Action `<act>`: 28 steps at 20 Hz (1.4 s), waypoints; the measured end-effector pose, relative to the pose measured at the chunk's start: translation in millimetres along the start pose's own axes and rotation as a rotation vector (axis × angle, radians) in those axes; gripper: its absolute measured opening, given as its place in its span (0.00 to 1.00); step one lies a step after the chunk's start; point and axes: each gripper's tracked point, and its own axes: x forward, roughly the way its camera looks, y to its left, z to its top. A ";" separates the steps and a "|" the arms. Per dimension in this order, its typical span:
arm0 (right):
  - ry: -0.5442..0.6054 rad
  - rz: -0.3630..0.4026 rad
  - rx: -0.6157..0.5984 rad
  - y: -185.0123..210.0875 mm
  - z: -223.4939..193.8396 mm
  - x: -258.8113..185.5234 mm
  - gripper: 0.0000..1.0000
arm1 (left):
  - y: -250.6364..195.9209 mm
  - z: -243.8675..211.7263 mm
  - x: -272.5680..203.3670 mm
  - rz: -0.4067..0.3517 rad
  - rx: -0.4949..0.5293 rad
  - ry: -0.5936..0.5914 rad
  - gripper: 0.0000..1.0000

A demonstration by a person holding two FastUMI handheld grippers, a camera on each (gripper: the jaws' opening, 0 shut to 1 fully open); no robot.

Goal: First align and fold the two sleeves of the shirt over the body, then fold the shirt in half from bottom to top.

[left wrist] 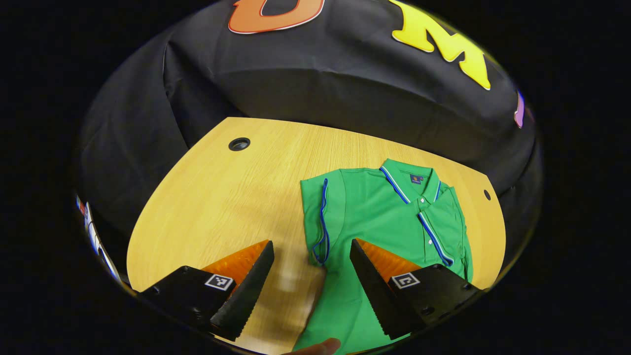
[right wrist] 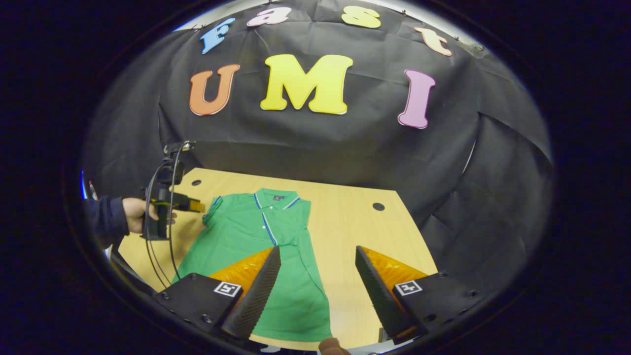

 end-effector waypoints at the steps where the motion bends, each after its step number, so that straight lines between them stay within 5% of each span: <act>1: 0.015 0.001 0.003 2.5 -6.3 -5.0 0.96 | -3.8 2.6 8.8 -0.001 -0.023 0.023 1.00; 7: 0.084 -0.033 0.022 6.8 -41.7 -22.0 0.95 | -6.6 8.5 54.2 0.031 -0.027 0.084 0.93; 14: 0.099 -0.014 0.039 22.2 -49.2 -15.2 0.96 | -14.1 -8.1 67.2 -0.016 -0.085 0.151 0.48; 20: 0.077 -0.013 0.034 19.7 -36.6 -5.4 0.94 | 0.2 -4.4 69.6 0.029 -0.001 0.163 0.06; 28: 0.063 -0.004 0.058 19.1 -27.1 3.9 0.95 | -28.7 17.3 45.0 -0.038 0.084 0.110 0.03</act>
